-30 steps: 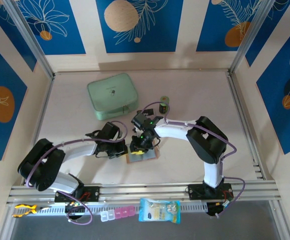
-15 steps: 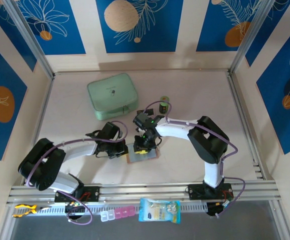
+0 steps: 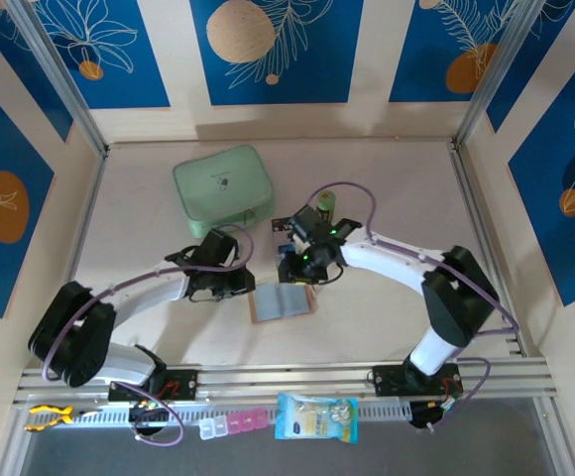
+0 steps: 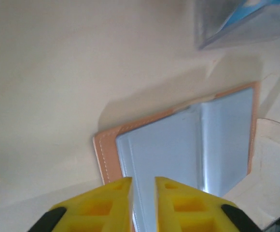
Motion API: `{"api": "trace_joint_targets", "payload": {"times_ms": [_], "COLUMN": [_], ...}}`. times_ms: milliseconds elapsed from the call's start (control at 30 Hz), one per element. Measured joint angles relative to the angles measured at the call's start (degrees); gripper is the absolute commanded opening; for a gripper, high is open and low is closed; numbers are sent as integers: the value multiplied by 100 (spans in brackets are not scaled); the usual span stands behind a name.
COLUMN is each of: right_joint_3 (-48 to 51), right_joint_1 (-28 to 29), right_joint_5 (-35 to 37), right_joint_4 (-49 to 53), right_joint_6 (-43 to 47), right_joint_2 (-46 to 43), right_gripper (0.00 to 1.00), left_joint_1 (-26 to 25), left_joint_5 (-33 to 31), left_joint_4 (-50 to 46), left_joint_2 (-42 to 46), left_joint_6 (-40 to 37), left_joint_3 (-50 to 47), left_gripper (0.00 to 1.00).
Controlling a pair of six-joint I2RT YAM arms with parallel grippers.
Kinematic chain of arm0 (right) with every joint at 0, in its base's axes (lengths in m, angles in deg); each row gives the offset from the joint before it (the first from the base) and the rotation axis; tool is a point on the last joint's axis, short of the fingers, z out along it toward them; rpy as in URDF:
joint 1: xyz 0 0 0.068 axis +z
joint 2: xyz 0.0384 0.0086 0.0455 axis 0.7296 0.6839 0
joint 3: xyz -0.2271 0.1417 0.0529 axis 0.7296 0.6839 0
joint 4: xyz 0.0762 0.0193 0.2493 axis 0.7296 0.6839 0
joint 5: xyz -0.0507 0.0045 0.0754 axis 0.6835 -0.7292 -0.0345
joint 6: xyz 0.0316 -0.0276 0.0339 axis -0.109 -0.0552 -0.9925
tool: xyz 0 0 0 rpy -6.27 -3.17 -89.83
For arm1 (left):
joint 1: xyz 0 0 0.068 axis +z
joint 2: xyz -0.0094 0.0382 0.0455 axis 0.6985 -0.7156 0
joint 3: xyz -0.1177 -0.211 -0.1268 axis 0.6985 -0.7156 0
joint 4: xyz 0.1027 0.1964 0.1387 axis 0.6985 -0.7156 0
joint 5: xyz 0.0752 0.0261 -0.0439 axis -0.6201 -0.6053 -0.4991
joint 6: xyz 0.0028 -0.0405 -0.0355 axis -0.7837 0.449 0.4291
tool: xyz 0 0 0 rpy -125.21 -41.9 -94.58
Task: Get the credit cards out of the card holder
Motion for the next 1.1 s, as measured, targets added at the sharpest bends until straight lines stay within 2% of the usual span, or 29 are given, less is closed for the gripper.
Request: {"api": "trace_joint_targets", "payload": {"times_ms": [100,267,333,500,700,833,933,1100], "right_joint_3": [195,433,514,857,1484,2015,2542,2999], "right_joint_1": [-503,-1537,-1939,-3108,-4138,-4354,-4336,-4336], "right_joint_5": [87,345,404,546,1012,1228,1329,1414], "right_joint_4": [105,273,297,184,-619,-1674,-2785,-4374], "right_joint_6": [173,553,737,1167,1641,2164,2610,2994], "right_joint_2": [-470,-1117,-1329,-1740,-1755,-1639,-1574,-1167], "right_gripper": [65,99,99,99,99,100,99,99], "left_joint_1": [190,723,935,1388,1530,1799,1950,2203], "left_joint_5": [-356,-1003,-1250,-2057,-3414,-4153,-4605,-4677], "left_joint_4": [-260,-719,-857,-1095,-874,-636,-90,1792], "left_joint_2": [280,439,466,483,476,417,345,221], "left_joint_6": [-302,-911,-1093,-1563,-2026,-2271,-2632,-3508], "left_joint_3": [205,402,409,409,297,210,118,-765], "left_gripper": [52,84,100,100,100,100,100,99]}}
